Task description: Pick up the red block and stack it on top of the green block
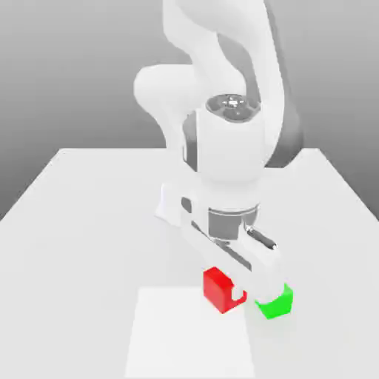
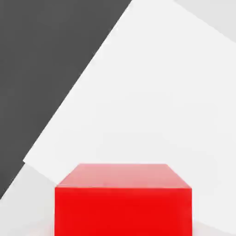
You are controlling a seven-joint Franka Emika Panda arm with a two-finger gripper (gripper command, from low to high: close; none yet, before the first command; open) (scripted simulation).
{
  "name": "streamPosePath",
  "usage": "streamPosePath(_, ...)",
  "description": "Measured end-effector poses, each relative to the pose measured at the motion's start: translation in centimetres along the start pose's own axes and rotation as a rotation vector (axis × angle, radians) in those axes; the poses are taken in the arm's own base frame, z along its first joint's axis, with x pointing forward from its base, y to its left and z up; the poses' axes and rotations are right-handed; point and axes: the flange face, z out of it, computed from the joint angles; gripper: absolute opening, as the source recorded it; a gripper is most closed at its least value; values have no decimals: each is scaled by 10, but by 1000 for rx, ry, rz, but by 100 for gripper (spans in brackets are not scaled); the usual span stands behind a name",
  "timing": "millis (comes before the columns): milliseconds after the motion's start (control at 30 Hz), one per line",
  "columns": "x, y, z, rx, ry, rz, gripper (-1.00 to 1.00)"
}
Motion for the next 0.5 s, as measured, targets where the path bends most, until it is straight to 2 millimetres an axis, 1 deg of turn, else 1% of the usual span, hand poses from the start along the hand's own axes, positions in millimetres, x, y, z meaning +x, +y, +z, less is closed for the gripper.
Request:
streamPosePath(67, -17, 30, -5, 1, 5, 62, -100)
streamPosePath(100, -22, 39, -4, 3, 9, 81, -100)
streamPosePath(167, -25, 45, 5, 7, 12, 96, -100)
streamPosePath(233, -26, 45, 17, 10, 14, 102, -100)
streamPosePath(400, -25, 47, 54, 6, 12, 101, -100)
streamPosePath(433, -25, 48, 59, 5, 12, 100, 100)
streamPosePath(500, -25, 48, 59, 5, 12, 100, 100)
